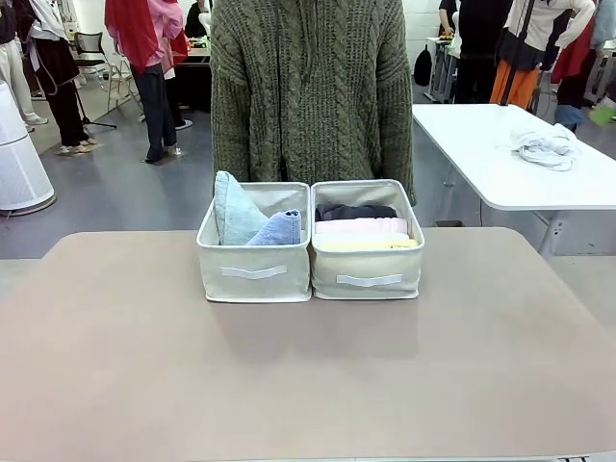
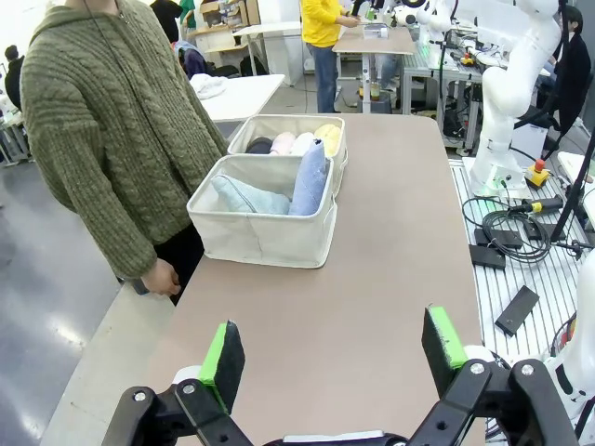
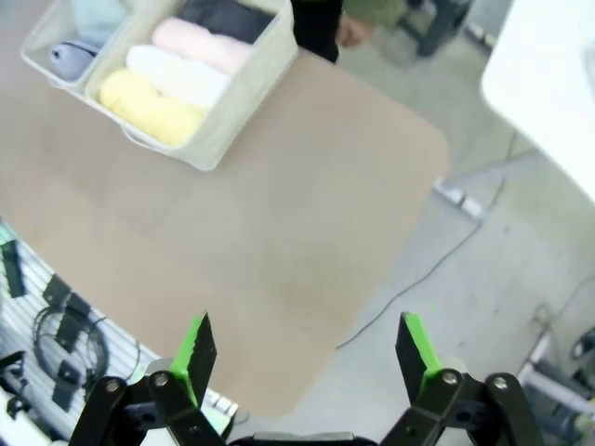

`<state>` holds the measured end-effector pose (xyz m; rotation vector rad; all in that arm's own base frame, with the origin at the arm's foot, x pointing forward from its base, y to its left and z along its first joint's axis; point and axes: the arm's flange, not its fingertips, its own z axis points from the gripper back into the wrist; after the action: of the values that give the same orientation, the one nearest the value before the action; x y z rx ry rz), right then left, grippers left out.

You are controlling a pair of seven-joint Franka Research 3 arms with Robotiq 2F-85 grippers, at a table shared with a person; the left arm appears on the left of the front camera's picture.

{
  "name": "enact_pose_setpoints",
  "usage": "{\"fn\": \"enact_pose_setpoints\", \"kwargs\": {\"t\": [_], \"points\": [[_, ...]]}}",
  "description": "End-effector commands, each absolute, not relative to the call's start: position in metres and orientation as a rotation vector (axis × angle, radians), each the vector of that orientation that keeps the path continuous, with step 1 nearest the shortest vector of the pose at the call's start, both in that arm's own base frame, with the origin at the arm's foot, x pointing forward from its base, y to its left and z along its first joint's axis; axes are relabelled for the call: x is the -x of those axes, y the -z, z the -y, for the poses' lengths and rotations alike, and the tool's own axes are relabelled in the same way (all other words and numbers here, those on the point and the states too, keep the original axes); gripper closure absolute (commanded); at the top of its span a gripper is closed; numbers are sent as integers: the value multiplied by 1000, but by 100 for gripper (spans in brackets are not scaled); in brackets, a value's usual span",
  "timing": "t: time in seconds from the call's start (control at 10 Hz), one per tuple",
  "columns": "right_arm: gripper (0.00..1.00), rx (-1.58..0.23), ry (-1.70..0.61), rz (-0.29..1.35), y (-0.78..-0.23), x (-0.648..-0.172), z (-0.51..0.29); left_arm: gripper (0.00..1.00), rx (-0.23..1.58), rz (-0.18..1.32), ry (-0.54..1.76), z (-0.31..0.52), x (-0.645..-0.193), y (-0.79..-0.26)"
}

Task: Sort the towels based on their folding style.
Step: Pick up another triangle-folded towel from the table and place it in the left Fabric basket.

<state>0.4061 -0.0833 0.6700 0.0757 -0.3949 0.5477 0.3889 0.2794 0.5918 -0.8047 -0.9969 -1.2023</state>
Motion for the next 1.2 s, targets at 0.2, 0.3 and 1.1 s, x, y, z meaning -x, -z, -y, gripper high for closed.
{"fn": "enact_pose_setpoints", "kwargs": {"t": [0.2, 0.3, 1.1], "points": [[0, -100, -517, 362, -661, -403, 90, 0, 803, 999, 1204, -278, -386, -593], [0, -100, -517, 362, -661, -403, 90, 0, 803, 999, 1204, -278, -386, -593], [0, -743, -1127, 919, -630, -407, 192, 0, 803, 999, 1204, -278, -386, -593]]}}
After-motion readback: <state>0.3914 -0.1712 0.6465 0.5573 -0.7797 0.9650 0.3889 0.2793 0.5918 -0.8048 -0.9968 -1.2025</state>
